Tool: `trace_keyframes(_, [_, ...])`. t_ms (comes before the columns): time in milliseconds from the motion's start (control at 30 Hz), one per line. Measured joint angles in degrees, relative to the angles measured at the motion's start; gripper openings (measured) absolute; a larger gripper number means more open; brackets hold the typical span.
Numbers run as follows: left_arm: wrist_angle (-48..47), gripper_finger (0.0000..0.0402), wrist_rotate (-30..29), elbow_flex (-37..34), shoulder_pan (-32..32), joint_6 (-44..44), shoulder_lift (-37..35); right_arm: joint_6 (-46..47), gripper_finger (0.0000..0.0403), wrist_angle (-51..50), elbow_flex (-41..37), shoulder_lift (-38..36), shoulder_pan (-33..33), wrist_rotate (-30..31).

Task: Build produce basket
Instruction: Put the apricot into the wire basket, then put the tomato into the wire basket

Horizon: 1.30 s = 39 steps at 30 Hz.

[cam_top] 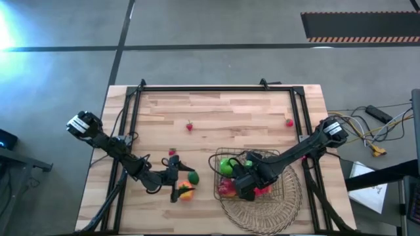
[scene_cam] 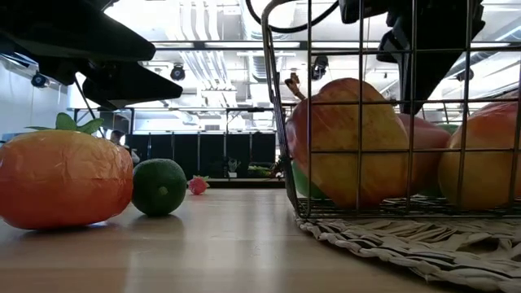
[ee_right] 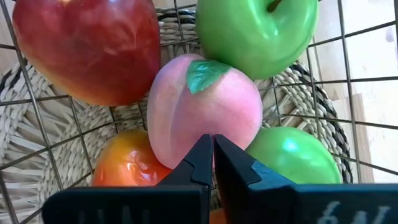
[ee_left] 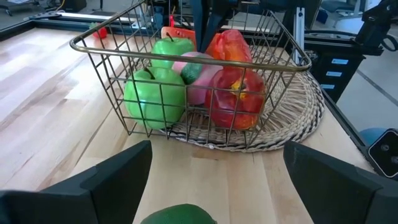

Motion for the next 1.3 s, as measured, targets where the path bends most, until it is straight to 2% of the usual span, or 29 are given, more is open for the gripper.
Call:
trace_keyframes(167, [0.0,0.0348,0.0,0.0,0.0,0.0,0.0,0.2,0.0009,-0.1,0.8,-1.2,1.4,4.1])
trace_keyframes(467, [0.0,0.0348,0.0,0.0,0.0,-0.2,0.0,4.1,0.0009,-0.1,1.2,-4.5,6.2,20.2])
trace_keyframes(667, [0.0,0.0348,0.0,0.0,0.0,-0.2,0.0,2.7,0.0009,1.7,1.2,-4.4,5.9,20.5])
trace_keyframes(867, [-1.1,0.0348,0.0,0.0,0.0,0.0,-2.0,7.0,0.0009,4.1,1.2,-4.4,5.3,19.3])
trace_keyframes(1033, [-10.2,0.0348,-0.7,0.3,-0.3,-0.4,-8.8,10.1,0.0009,4.5,1.2,-4.4,5.4,19.1])
trace_keyframes(1200, [-27.1,0.0348,-5.0,2.9,-1.7,-4.7,-16.4,7.2,0.0009,4.6,1.1,-4.4,5.4,19.1])
trace_keyframes(1300, [-38.4,0.0348,-7.1,5.0,-2.8,-9.4,-19.8,8.8,0.0009,4.7,1.1,-4.4,5.4,19.0])
